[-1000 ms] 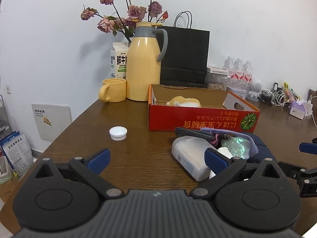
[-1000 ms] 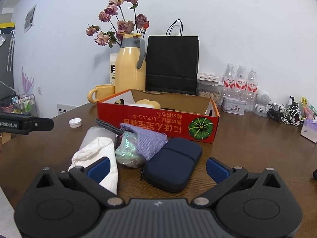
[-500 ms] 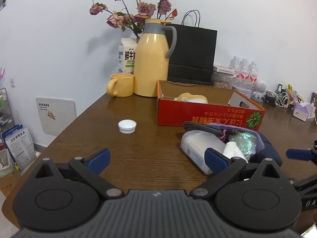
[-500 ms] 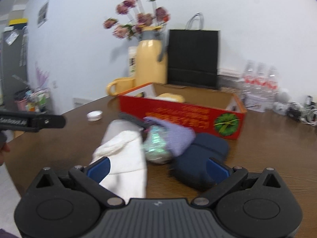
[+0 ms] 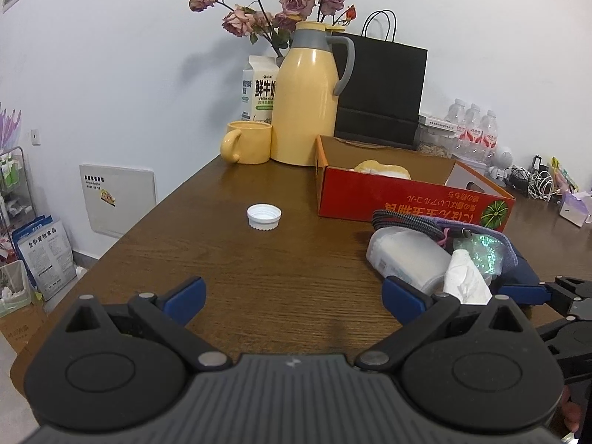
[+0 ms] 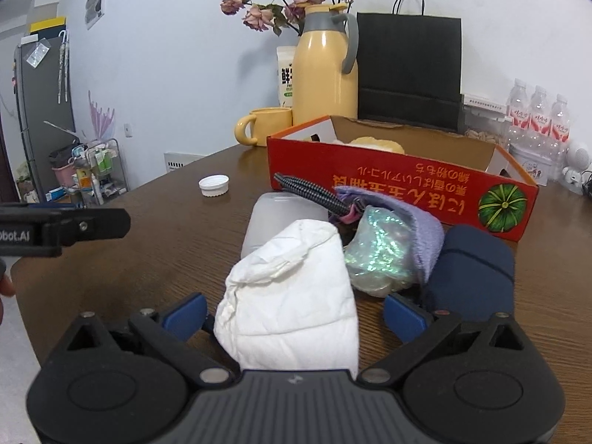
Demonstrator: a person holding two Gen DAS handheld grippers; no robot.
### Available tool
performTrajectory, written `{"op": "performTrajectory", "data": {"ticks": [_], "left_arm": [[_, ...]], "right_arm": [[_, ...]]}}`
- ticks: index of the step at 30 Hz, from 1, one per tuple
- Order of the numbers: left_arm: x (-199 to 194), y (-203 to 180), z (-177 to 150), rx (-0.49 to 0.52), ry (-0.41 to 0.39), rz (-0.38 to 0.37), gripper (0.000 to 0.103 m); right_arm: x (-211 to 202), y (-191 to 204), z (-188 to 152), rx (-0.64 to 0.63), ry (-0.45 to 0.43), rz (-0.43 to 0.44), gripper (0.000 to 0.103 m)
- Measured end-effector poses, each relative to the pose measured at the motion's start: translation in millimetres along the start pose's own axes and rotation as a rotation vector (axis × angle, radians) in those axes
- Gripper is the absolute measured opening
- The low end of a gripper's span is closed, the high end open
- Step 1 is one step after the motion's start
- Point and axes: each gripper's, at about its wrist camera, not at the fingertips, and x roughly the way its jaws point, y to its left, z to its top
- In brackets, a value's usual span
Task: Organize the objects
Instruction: 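Withdraw both grippers from the box back toward the table items, then grasp the white tissue pack with the right gripper while the left gripper grasps the black cable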
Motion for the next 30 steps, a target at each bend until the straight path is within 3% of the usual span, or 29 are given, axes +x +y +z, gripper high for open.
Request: {"op": "performTrajectory", "data": {"ticks": [9,12,30], "left_arm": [[3,4,-2,-0.015,0.013,0.002,0.103],[2,4,-3,-0.015,0.016,0.003,0.103],[-1,-11,0,0.011,0.021,-0.009,0.103]], "right_arm": [[-5,1,-1,0.010,-0.009,0.048,0.074],[-7,2,-1,0.011,-0.016,0.051,0.071],[-35,-12,2,0.045,-0.102,0.019,0.068]]}}
